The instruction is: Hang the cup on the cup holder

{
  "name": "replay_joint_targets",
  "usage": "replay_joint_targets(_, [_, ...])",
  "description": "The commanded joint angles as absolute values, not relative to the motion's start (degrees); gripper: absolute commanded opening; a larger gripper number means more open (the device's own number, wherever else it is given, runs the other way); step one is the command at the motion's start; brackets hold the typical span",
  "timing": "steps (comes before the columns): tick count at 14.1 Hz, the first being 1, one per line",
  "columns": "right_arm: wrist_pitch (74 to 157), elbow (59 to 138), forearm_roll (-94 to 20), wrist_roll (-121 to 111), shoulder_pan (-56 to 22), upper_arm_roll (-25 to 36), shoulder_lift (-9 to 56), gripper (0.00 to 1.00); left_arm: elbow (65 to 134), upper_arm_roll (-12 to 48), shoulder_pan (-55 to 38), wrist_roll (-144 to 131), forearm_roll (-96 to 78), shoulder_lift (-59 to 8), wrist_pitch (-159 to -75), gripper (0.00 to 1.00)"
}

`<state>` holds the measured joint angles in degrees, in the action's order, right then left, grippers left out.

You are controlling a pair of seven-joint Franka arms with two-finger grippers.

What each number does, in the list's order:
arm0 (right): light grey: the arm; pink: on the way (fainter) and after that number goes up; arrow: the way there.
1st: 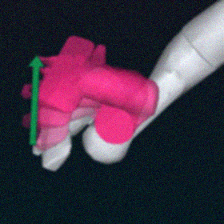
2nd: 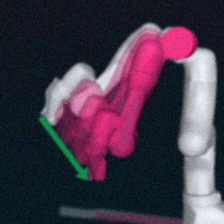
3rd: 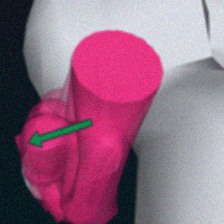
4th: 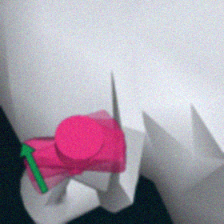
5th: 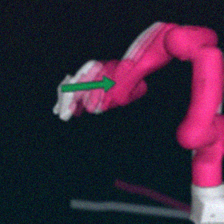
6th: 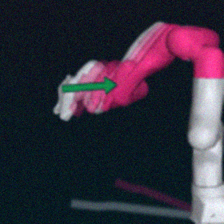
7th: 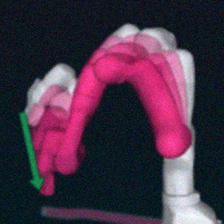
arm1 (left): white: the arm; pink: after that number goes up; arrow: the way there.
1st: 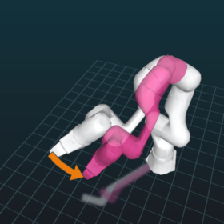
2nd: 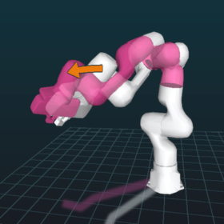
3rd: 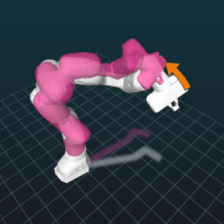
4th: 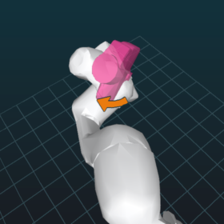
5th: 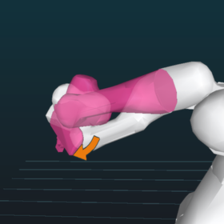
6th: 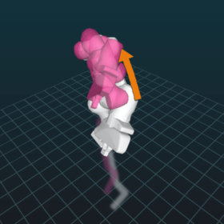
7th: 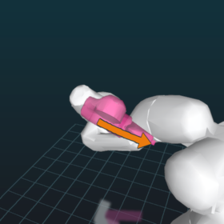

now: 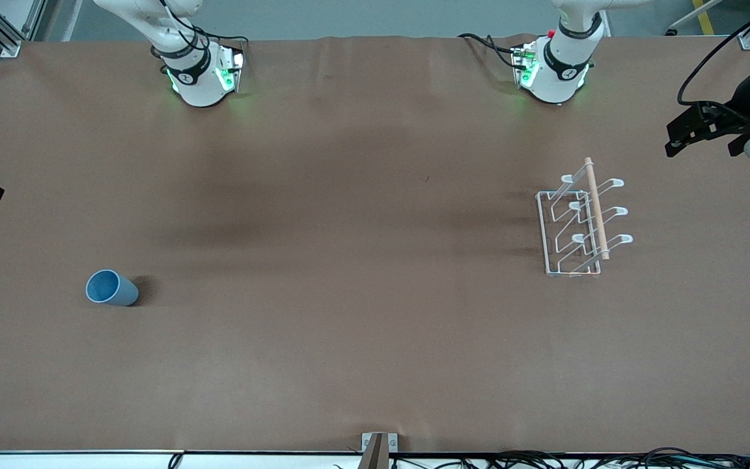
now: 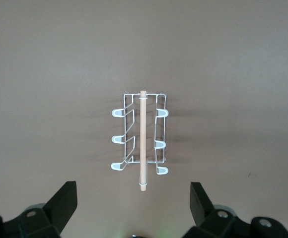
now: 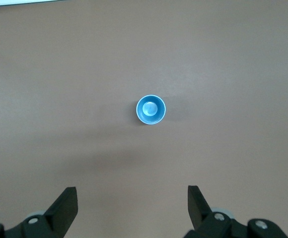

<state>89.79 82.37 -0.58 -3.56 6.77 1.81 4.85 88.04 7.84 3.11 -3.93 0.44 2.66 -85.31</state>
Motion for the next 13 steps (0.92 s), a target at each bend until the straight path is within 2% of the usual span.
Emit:
replay_joint_targets(1, [90.5,83.8,-2.4,-2.8,8.0,1.4,6.1,1.00,87.4,8.0,3.5,-2.7,0.4,2.5,-85.3,1.00])
replay_joint_targets(4, [91.1,84.0,-2.5,-2.5,8.8,1.4,11.2,1.00,87.5,8.0,3.4,-2.8,-0.1,2.4,-85.3,1.00])
replay_joint_targets(7, [98.4,85.5,-2.5,-2.5,10.0,1.4,17.2,1.00,87.6,8.0,3.4,-2.7,-0.2,2.4,-85.3,1.00])
replay_joint_targets(13, [121.0,103.8,-3.9,-2.5,10.8,1.3,20.2,1.00,87.7,8.0,3.3,-2.8,-0.2,2.4,-85.2,1.00])
